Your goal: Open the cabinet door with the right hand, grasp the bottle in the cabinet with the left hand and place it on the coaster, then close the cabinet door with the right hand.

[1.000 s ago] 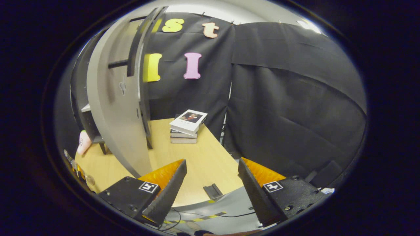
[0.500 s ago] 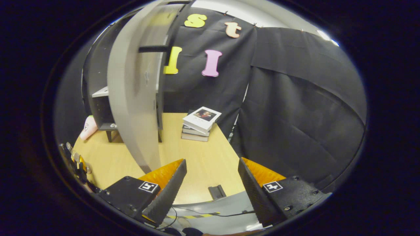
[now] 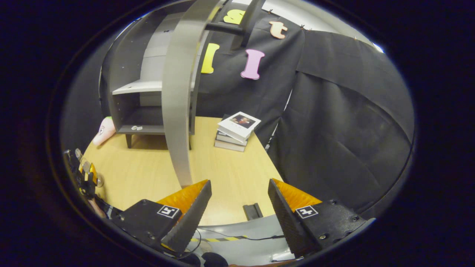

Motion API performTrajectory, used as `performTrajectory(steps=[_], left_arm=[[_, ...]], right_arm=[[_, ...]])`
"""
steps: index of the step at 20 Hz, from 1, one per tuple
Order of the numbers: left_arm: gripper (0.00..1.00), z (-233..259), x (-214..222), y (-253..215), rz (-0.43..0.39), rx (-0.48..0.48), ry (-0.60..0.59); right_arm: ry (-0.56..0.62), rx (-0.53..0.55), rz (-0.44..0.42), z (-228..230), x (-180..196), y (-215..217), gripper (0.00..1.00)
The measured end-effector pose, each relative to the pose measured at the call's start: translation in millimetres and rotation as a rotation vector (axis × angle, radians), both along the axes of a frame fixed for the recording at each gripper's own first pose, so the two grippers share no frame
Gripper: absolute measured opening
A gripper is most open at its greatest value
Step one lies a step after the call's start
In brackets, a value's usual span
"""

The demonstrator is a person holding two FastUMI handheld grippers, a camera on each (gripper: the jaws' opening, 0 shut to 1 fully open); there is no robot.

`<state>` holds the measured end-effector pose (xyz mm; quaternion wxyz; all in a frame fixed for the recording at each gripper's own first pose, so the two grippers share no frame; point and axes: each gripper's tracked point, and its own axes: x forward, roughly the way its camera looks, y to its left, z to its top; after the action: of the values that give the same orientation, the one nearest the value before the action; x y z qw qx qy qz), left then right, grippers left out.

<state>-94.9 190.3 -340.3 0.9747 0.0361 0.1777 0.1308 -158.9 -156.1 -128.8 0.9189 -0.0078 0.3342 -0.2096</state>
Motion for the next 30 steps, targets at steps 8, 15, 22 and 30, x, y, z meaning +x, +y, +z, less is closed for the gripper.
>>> performTrajectory(steps=[8,15,22,30], left_arm=[[0.97,27,11,-11,-0.095,-0.022,-0.015],[0.96,128,25,-27,-0.182,-0.027,-0.089],[0.95,278,38,-99,-0.355,-0.041,-0.19],[0.95,343,80,-208,-0.406,-0.053,-0.216]], right_arm=[[-0.005,-0.003,-0.021,9,-7,10,0.99],[-0.113,0.034,-0.073,30,-16,8,0.98],[-0.332,0.208,-0.094,72,-3,-28,0.99],[-0.455,0.026,0.056,124,80,-121,0.98]])
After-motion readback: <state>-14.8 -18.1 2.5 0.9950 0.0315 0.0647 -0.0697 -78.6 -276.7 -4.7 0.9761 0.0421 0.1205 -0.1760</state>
